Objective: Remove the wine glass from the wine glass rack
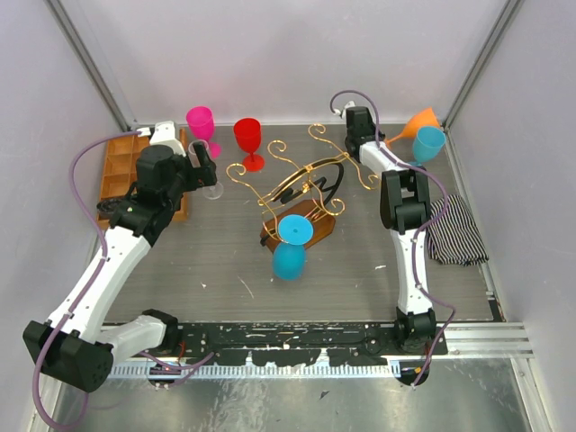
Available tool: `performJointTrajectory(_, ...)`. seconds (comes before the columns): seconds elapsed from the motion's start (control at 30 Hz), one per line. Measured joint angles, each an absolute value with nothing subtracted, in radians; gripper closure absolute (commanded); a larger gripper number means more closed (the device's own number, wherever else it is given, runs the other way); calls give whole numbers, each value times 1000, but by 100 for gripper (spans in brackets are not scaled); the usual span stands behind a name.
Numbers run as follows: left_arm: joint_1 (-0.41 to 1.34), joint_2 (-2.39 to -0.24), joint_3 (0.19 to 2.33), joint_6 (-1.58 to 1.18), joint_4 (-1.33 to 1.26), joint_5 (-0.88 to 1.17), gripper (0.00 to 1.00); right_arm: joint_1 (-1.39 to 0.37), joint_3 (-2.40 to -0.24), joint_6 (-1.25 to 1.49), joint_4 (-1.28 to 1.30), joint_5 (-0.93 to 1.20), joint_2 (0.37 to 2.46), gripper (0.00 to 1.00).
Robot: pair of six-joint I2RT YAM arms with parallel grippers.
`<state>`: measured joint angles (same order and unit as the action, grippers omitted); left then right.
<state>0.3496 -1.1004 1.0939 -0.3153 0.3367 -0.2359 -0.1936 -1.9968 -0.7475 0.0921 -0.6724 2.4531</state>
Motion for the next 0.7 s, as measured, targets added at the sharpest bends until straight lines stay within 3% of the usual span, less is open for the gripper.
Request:
performJointTrajectory(0.53, 361, -1084, 1092, -287, 334, -265, 2, -205, -1997, -732, 132, -626, 2470, 99)
performJointTrajectory(0.7, 363, -1078, 1092, -273, 334, -281, 2, -210, -1999, -729, 144, -618, 2475, 94)
